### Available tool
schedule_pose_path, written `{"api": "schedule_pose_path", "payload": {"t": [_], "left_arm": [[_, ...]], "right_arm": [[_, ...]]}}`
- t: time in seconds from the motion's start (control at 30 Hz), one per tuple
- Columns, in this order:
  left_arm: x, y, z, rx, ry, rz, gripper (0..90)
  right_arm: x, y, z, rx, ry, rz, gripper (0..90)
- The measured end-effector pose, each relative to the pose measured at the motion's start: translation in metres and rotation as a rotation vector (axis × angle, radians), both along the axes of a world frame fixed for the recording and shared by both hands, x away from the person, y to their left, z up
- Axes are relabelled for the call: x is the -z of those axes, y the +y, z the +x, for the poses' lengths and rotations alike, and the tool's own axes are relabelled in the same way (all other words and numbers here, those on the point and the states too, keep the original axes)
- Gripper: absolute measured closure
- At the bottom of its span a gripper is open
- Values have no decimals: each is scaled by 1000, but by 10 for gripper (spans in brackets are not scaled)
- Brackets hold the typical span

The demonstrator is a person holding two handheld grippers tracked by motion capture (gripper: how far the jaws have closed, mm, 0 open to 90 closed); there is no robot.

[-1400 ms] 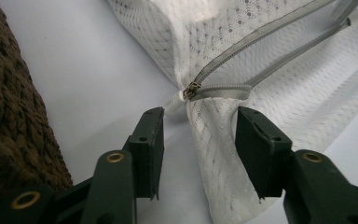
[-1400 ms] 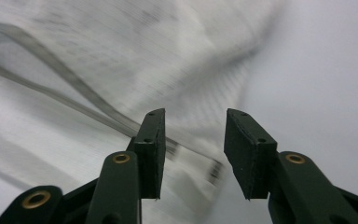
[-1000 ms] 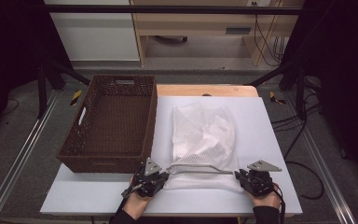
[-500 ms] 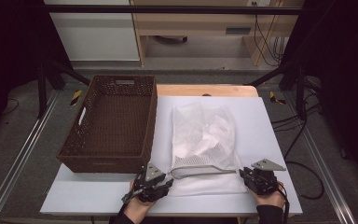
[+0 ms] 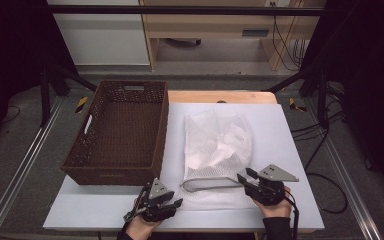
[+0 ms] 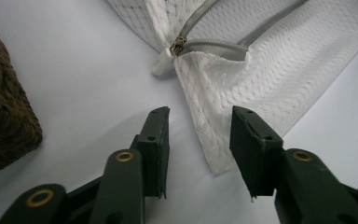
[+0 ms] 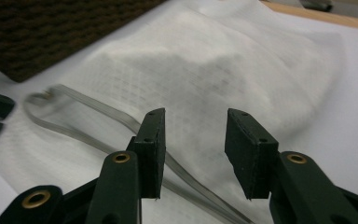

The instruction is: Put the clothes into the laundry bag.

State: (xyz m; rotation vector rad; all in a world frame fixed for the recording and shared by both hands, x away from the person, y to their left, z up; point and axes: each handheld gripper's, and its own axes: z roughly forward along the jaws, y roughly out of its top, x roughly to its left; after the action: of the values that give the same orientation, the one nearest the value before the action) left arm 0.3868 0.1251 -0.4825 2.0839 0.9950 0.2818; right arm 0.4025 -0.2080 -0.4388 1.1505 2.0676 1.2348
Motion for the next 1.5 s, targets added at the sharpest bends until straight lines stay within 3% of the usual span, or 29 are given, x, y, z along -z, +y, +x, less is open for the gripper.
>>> {"api": "schedule_pose_path", "payload": {"t": [0.13,0.2,0.33,0.6,0.7,0.77,0.87,0.93,1.0,1.2,1.33,1.5], "left_arm": [[0,-1,1,8,2,7,684],[0,-2,0,13,10,2,746],[0,-4,-1,23,2,18,760],[0,-4,0,24,10,2,729],[0,-5,0,16,4,-5,691],[1,-6,1,15,-1,1,698],[1,-6,3,12,3,8,792],[0,-8,2,26,3,15,847],[0,-11,1,28,-13,35,867],[0,-13,0,28,-13,32,873],[-1,-12,0,29,-12,29,876],[-2,-12,-1,32,-17,26,877]], "right_arm": [[-6,28,4,-76,-8,19,553],[-4,44,7,-103,5,6,523],[7,67,13,-114,30,-53,455],[20,69,10,-94,57,-109,403],[23,68,12,-71,54,-135,471],[22,67,14,-65,52,-141,607],[20,66,16,-46,46,-173,818],[18,62,16,-50,40,-163,881],[12,58,14,-55,47,-142,889],[1,51,5,-98,56,-119,892],[7,51,2,-135,108,-126,894],[26,54,6,-159,184,-137,895]]}}
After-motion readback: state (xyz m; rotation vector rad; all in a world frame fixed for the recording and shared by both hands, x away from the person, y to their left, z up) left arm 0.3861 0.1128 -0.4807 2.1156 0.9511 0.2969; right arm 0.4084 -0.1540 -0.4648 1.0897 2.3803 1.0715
